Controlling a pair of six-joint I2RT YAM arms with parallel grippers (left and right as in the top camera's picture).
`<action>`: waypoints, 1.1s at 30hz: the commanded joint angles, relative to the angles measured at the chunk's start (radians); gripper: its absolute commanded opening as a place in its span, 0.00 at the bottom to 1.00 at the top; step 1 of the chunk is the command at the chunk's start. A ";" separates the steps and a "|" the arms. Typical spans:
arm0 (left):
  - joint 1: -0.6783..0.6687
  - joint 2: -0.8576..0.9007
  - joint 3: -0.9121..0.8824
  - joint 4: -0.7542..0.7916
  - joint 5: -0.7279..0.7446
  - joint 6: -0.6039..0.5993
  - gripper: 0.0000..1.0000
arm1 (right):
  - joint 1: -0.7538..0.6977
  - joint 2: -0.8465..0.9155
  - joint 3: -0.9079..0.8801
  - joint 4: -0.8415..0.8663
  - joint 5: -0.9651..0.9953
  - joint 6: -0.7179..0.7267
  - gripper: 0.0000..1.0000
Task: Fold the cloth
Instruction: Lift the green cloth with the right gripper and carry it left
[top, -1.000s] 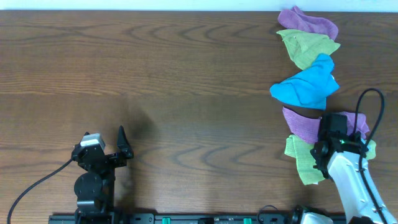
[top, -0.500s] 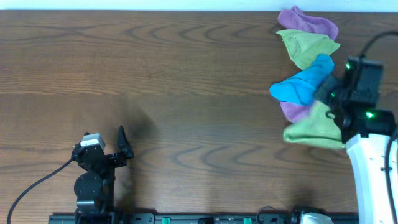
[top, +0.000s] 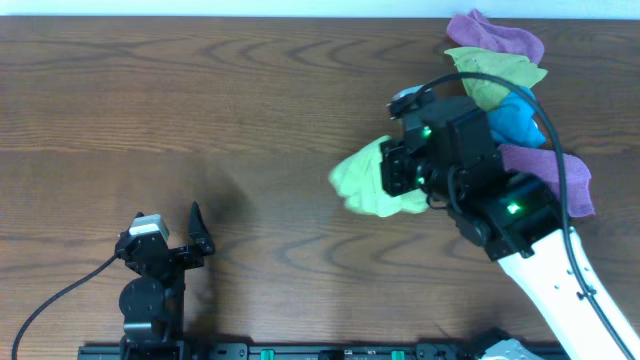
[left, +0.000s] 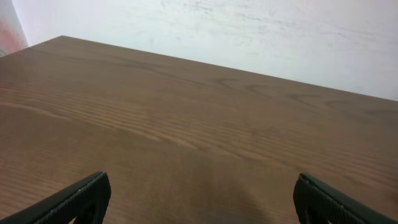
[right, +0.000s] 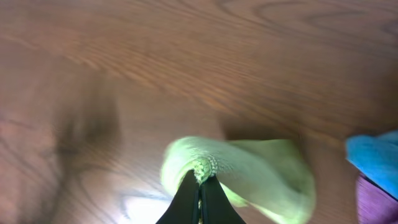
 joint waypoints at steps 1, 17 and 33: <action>-0.002 -0.006 -0.032 -0.006 -0.010 0.018 0.95 | 0.015 0.044 0.012 0.051 -0.005 -0.018 0.01; -0.002 -0.006 -0.032 -0.006 -0.010 0.018 0.96 | 0.004 0.491 0.291 0.566 -0.423 -0.092 0.01; -0.002 -0.006 -0.032 -0.007 -0.010 0.018 0.95 | -0.149 0.577 0.293 -0.095 -0.034 0.012 0.99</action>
